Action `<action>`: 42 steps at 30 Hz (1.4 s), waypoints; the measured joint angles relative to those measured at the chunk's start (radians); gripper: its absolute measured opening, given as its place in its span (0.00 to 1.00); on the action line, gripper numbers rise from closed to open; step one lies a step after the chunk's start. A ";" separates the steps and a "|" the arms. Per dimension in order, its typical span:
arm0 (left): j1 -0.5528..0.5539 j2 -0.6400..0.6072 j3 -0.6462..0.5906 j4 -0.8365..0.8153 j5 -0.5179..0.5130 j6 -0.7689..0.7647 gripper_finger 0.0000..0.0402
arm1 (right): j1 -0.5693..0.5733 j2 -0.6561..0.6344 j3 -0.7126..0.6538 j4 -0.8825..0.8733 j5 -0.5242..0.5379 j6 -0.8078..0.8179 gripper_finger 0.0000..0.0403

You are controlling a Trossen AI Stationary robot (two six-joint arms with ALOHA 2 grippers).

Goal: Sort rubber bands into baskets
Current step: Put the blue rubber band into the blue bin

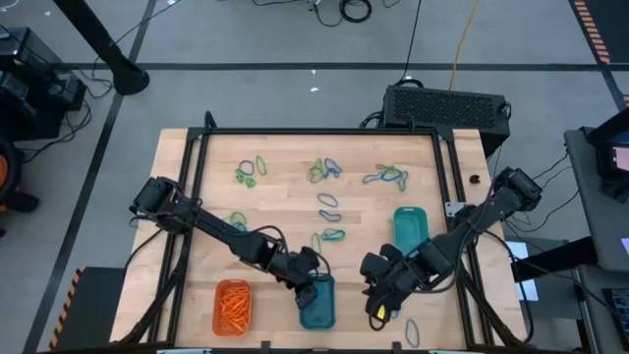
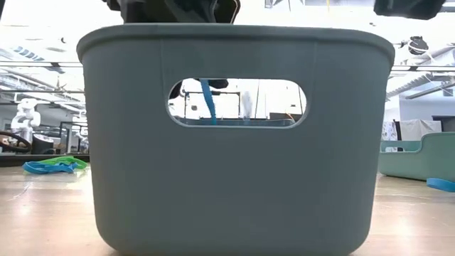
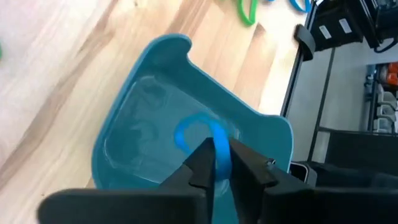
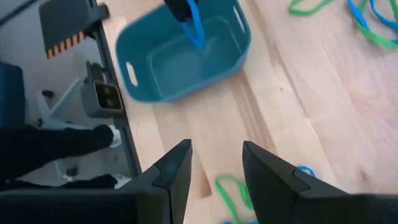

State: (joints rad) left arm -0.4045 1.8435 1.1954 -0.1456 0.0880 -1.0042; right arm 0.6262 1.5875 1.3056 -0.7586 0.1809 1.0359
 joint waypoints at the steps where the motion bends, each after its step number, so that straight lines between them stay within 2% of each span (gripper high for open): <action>1: 0.000 0.000 0.000 0.000 0.001 0.002 0.13 | 0.004 0.000 0.000 -0.007 0.000 0.006 0.33; 8: 0.011 0.000 0.000 -0.006 0.040 0.019 0.24 | 0.011 0.000 0.000 -0.014 0.011 0.042 0.33; 15: 0.033 -0.006 0.015 -0.031 0.069 0.056 0.25 | 0.011 0.000 0.000 -0.013 0.053 0.077 0.33; 18: 0.031 -0.031 0.069 -0.182 0.068 0.101 0.25 | 0.012 0.000 0.000 -0.011 0.054 0.082 0.33; 21: 0.030 -0.072 0.112 -0.419 0.024 0.163 0.25 | 0.017 0.000 0.000 -0.008 0.056 0.089 0.33; 26: 0.056 -0.171 0.115 -0.695 0.001 0.203 0.25 | 0.017 0.003 0.000 -0.002 0.063 0.083 0.33; 31: 0.092 -0.262 0.108 -0.933 -0.108 0.231 0.25 | 0.015 0.017 0.000 0.000 0.070 0.079 0.33; 33: 0.118 -0.278 0.108 -1.030 -0.122 0.252 0.25 | 0.015 0.024 0.000 0.003 0.079 0.086 0.33; 37: 0.176 -0.274 0.089 -1.119 -0.122 0.304 0.25 | 0.015 0.037 0.000 0.018 0.083 0.105 0.33; 42: 0.239 -0.270 -0.083 -0.967 0.020 0.361 0.25 | 0.018 0.047 0.000 0.050 0.080 0.114 0.33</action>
State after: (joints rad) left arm -0.1659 1.5730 1.1124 -1.1130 0.1084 -0.6432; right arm 0.6446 1.6348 1.3052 -0.7086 0.2604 1.1497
